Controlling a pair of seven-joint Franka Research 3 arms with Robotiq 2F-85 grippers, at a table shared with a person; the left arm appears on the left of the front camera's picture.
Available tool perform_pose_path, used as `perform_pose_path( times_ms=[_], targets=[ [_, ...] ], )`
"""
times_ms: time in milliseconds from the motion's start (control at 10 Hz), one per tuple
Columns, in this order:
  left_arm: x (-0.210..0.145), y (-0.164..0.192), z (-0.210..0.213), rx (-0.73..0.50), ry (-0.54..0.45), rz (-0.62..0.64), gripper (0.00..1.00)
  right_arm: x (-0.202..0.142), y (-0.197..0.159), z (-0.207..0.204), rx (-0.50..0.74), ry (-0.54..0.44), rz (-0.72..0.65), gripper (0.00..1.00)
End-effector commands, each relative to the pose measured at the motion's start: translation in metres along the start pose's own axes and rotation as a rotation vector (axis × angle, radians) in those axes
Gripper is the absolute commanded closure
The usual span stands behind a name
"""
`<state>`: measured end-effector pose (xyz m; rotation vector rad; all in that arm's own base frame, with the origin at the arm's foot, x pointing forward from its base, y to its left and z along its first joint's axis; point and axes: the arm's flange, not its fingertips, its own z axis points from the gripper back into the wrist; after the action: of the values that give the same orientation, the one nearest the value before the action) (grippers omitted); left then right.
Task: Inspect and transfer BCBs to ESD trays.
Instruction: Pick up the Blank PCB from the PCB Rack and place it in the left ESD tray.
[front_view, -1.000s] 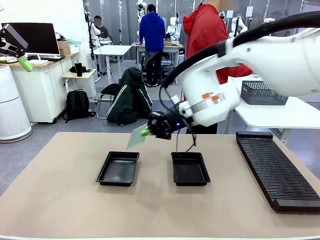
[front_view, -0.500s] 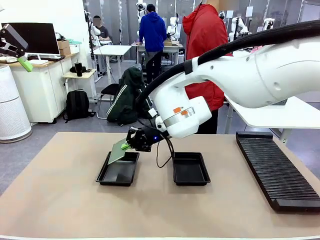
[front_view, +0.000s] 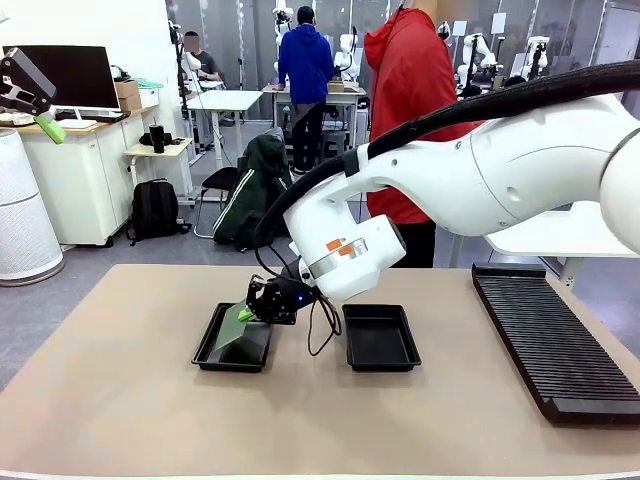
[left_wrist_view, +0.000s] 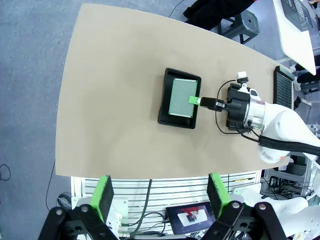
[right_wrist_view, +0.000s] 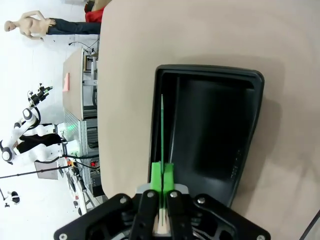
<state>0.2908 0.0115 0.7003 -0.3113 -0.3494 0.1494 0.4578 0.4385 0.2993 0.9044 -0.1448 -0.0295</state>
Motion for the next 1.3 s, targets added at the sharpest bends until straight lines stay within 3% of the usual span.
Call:
perform_pose_path(
  times_ms=[0,400,1200],
  targets=[
    [0.0,0.001,-0.002,-0.003,0.002,0.004,0.0,0.0,0.006,-0.007,-0.029,-0.006,0.002,0.98],
    [0.0,0.001,-0.002,-0.003,0.002,0.004,0.0,0.002,-0.01,-0.014,-0.019,0.013,-0.059,0.98],
    [0.0,0.001,-0.002,-0.003,0.002,0.004,0.0,-0.005,-0.01,-0.01,-0.013,0.017,-0.016,0.98]
  ],
)
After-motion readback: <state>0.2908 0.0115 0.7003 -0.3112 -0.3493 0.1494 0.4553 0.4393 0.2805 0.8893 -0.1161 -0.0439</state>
